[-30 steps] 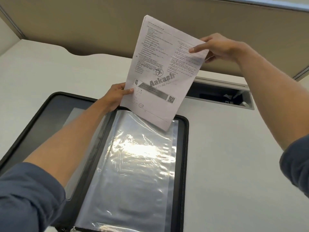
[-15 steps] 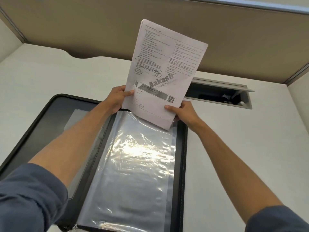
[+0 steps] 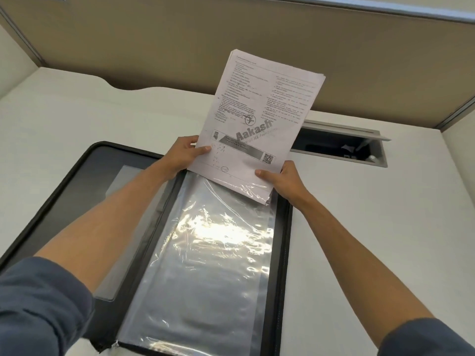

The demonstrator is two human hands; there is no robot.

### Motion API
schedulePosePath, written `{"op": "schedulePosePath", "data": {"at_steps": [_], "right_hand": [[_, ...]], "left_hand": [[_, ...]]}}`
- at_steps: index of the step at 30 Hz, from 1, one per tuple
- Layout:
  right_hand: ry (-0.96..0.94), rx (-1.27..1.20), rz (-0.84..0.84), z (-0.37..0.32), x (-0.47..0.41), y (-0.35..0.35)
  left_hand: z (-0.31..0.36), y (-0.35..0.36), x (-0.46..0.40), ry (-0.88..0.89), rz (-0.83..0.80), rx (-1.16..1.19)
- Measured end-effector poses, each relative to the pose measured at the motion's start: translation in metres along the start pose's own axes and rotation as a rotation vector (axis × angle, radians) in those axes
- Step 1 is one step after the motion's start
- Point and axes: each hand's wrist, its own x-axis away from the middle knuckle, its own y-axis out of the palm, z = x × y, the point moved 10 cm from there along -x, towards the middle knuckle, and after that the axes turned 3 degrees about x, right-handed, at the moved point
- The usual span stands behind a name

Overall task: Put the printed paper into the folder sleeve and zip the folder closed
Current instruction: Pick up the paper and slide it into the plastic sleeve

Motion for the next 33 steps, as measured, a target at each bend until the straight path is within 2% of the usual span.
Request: {"op": "schedulePosePath", "data": {"at_steps": [2, 4, 7, 10, 12, 14, 20, 25, 33], "right_hand": [[0.004, -0.007, 0.015, 0.0, 0.002, -0.002], [0.001, -0.014, 0.03, -0.001, 0.005, -0.005], [-0.003, -0.008, 0.045, -0.002, 0.009, -0.006], [0.0, 0.003, 0.054, -0.001, 0.013, -0.006], [0.007, 0.012, 0.057, 0.0, 0.014, -0.008], [0.01, 0.015, 0.062, 0.001, 0.016, -0.009], [0.023, 0.006, 0.051, 0.002, 0.016, -0.008], [0.041, 0.016, 0.03, 0.002, 0.013, -0.007], [0.022, 0.015, -0.024, -0.007, 0.011, -0.005]], "left_hand": [[-0.001, -0.009, 0.006, 0.015, 0.112, -0.184], [0.002, -0.023, 0.02, 0.076, 0.315, -0.43], [0.016, -0.015, 0.054, 0.33, 0.473, -0.686], [0.012, 0.018, 0.07, 0.554, 0.317, -0.86], [-0.003, 0.034, 0.072, 0.579, 0.19, -0.95], [-0.014, 0.04, 0.072, 0.572, 0.134, -0.984], [-0.007, 0.04, 0.067, 0.597, 0.162, -0.924], [0.005, 0.034, 0.063, 0.558, 0.115, -0.826], [0.005, 0.034, 0.053, 0.45, 0.003, -0.951]]}}
